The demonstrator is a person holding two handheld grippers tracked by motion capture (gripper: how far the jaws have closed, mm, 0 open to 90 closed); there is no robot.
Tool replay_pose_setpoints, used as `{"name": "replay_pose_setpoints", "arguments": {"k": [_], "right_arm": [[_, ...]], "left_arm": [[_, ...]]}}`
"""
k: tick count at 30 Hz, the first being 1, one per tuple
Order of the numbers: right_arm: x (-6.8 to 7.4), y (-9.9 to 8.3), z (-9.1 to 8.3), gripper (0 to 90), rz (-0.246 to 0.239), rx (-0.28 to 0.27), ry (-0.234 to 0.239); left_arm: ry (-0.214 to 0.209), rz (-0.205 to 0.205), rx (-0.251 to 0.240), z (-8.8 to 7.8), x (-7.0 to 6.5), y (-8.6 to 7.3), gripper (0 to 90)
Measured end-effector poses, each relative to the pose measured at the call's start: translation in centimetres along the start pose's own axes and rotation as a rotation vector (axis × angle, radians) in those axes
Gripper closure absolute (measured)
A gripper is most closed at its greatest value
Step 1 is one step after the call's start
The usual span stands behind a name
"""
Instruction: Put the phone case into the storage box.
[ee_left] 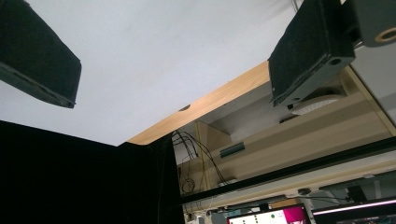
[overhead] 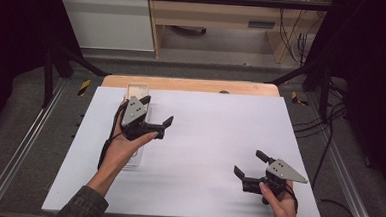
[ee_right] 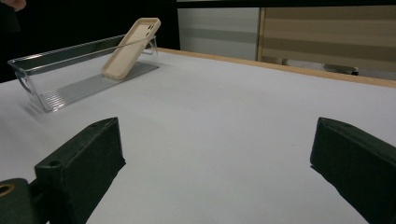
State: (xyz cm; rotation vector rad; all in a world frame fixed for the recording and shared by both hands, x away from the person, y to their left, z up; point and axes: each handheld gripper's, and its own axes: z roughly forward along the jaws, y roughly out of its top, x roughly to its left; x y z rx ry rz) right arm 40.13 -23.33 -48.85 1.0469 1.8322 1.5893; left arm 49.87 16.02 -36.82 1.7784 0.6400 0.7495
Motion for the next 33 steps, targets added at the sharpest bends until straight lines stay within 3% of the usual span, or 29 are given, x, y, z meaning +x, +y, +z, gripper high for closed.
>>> {"name": "replay_pose_setpoints", "arguments": {"k": [9,16,25,33], "right_arm": [[0.0,0.0,0.0,2.6,-0.003,0.001,0.000],[0.0,0.0,0.0,2.6,-0.001,0.000,0.000],[0.1,0.0,0.0,2.6,0.001,-0.003,0.003],[0.2,0.0,0.1,2.6,-0.003,-0.002,0.003]], "left_arm": [[-0.032,0.044,-0.008,-0.6,-1.8,0.0,2.2],[-0.039,0.051,-0.033,-1.5,-2.8,-0.1,2.1],[-0.042,0.016,-0.060,-3.4,-3.2,-0.3,2.1],[-0.018,-0.022,-0.102,-5.8,-2.2,-0.5,2.1]]}}
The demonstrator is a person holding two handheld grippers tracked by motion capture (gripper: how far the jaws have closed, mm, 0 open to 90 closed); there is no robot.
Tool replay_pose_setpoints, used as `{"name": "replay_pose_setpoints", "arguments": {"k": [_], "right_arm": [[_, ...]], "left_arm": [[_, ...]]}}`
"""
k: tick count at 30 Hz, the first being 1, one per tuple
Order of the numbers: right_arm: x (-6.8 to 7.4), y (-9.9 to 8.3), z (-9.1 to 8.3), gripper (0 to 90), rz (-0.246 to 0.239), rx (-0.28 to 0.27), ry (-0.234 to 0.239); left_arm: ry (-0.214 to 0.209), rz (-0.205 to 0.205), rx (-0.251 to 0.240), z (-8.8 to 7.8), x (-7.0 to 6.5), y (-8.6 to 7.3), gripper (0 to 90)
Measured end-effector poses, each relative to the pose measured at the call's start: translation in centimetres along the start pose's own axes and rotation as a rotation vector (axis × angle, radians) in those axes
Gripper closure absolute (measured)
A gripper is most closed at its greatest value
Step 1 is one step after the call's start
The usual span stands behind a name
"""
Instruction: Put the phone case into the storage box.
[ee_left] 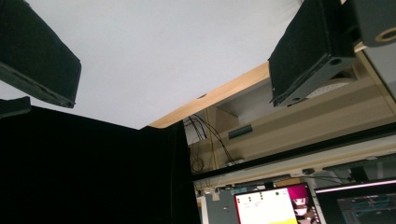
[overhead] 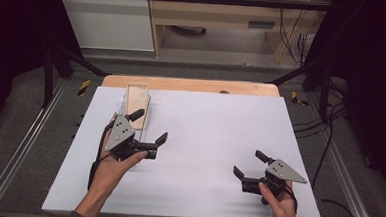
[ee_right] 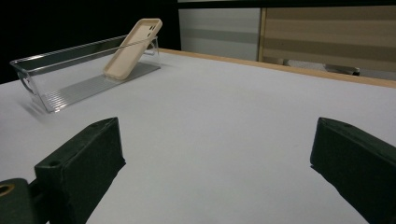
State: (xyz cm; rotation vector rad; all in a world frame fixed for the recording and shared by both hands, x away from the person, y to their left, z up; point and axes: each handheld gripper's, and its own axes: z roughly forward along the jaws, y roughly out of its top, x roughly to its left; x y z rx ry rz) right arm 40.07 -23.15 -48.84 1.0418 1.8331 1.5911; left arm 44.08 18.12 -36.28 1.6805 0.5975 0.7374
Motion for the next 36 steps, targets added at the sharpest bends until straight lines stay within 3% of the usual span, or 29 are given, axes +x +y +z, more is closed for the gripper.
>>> {"name": "replay_pose_setpoints", "arguments": {"k": [16,26,29,36], "right_arm": [[0.2,-0.3,0.4,2.6,-0.021,0.019,-0.008],[0.3,-0.3,0.4,2.6,-0.035,0.020,-0.006],[0.5,-0.1,0.3,2.6,-0.038,0.011,0.001],[0.6,0.1,0.3,2.6,-0.033,0.001,0.015]], "left_arm": [[0.066,-0.059,-0.050,-4.4,3.3,-1.0,2.0],[0.133,-0.088,-0.088,-7.3,5.7,-2.6,2.0],[0.160,-0.124,-0.097,-7.8,6.3,-3.1,2.1],[0.189,-0.109,-0.092,-8.9,6.6,-3.3,2.2]]}}
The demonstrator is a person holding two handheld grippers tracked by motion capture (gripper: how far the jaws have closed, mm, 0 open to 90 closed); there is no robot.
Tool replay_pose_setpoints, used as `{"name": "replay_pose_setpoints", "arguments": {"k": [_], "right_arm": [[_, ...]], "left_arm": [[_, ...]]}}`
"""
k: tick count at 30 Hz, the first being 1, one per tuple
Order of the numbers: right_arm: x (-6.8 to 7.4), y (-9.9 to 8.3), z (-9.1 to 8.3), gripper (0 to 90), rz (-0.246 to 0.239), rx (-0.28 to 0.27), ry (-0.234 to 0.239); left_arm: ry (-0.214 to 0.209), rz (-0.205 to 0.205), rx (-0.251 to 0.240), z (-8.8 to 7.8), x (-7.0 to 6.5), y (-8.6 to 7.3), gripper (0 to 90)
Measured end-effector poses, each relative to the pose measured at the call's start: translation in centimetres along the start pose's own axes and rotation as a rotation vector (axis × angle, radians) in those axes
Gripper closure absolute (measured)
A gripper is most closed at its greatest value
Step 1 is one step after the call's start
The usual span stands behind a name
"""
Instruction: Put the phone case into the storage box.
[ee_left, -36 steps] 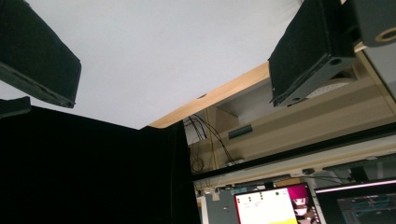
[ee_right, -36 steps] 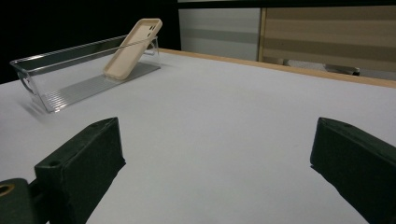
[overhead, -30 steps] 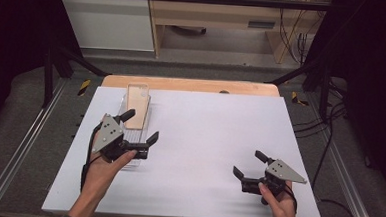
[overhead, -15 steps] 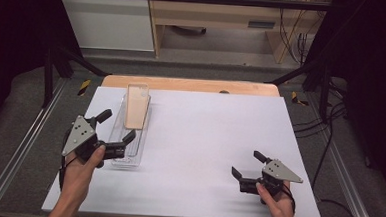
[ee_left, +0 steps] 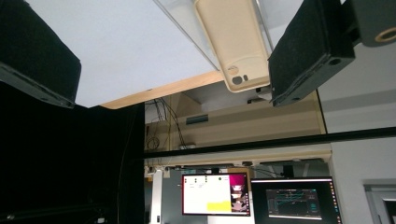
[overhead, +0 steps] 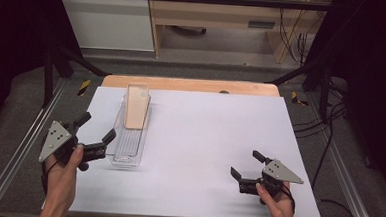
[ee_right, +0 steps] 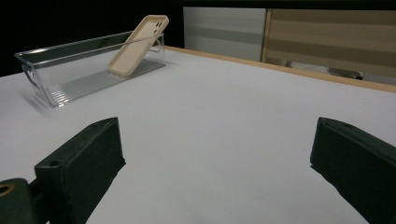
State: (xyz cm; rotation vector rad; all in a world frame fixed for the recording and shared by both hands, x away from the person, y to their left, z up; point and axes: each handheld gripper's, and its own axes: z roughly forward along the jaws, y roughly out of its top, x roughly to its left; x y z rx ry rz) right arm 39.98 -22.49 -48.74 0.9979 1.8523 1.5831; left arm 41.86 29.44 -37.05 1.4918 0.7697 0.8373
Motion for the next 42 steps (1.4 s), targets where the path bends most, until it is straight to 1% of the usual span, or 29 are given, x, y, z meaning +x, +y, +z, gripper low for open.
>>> {"name": "replay_pose_setpoints", "arguments": {"k": [3,7,14,18,21,26,32,42], "right_arm": [[-0.2,0.0,-0.1,2.6,0.006,-0.002,-0.003],[-0.2,0.0,-0.2,2.6,0.008,-0.004,-0.007],[-0.1,-0.1,-0.1,2.6,0.001,-0.001,-0.007],[0.0,0.0,-0.1,2.6,-0.006,0.003,-0.007],[0.0,-0.1,0.0,2.6,-0.009,0.008,-0.005],[0.1,-0.1,0.2,2.6,-0.014,0.010,-0.002],[0.1,-0.1,0.1,2.6,-0.018,0.009,-0.003],[0.1,-0.2,0.1,2.6,-0.022,0.010,-0.002]], "left_arm": [[0.003,0.002,-0.002,-0.6,0.0,-0.2,2.2],[0.010,0.005,-0.004,-1.4,0.1,-1.0,2.2],[0.034,-0.016,-0.027,-3.3,1.3,-2.4,2.3],[0.045,-0.020,-0.028,-4.0,1.9,-3.1,2.4],[0.045,-0.014,-0.027,-4.3,2.2,-3.4,2.4],[0.032,-0.005,-0.029,-4.5,2.0,-3.8,2.4],[0.004,0.015,-0.008,-4.2,1.4,-4.7,2.4],[-0.021,0.000,0.009,-3.9,0.8,-6.2,2.4]]}}
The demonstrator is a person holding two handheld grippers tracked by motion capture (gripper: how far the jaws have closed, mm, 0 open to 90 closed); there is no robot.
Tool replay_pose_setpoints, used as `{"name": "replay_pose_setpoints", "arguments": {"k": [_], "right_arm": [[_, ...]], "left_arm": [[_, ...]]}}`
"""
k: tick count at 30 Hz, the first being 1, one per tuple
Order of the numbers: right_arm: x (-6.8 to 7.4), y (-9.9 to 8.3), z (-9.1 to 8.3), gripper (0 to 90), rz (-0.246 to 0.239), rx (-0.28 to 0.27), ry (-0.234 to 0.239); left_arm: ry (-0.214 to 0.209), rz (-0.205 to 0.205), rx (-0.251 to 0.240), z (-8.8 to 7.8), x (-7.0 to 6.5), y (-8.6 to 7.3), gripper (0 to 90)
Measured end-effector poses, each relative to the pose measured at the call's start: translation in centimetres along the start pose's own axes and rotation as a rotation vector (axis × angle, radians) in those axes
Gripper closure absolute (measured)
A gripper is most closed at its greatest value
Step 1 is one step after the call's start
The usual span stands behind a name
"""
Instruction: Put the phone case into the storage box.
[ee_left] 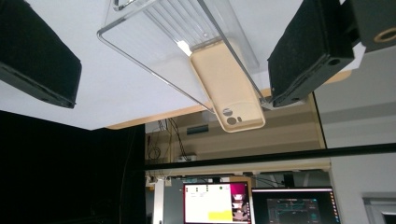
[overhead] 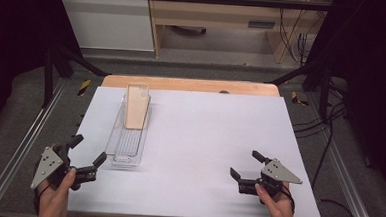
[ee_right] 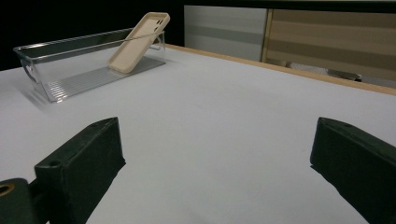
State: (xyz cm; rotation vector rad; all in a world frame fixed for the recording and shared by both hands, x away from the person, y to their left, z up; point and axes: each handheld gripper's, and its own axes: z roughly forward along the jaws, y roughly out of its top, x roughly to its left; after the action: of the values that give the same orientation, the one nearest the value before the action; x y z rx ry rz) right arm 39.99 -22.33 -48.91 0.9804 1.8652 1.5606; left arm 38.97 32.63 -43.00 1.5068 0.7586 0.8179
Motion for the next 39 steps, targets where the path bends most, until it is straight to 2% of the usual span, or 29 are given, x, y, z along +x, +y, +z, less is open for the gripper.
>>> {"name": "replay_pose_setpoints", "arguments": {"k": [7,28,35,39], "right_arm": [[0.0,0.0,0.0,2.6,-0.003,-0.001,-0.001],[-0.1,-0.1,-0.1,2.6,-0.020,-0.006,-0.005],[-0.2,-0.2,-0.2,2.6,-0.041,-0.020,-0.012],[-0.4,-0.2,-0.5,2.4,-0.049,-0.041,-0.023]], "left_arm": [[-0.011,0.001,0.001,0.3,-0.5,-0.4,2.4],[-0.001,-0.001,0.018,0.6,-0.6,-1.8,2.4],[0.011,0.001,0.038,0.7,-0.4,-2.3,2.4],[0.020,-0.013,0.045,0.7,-0.2,-2.6,2.5]]}}
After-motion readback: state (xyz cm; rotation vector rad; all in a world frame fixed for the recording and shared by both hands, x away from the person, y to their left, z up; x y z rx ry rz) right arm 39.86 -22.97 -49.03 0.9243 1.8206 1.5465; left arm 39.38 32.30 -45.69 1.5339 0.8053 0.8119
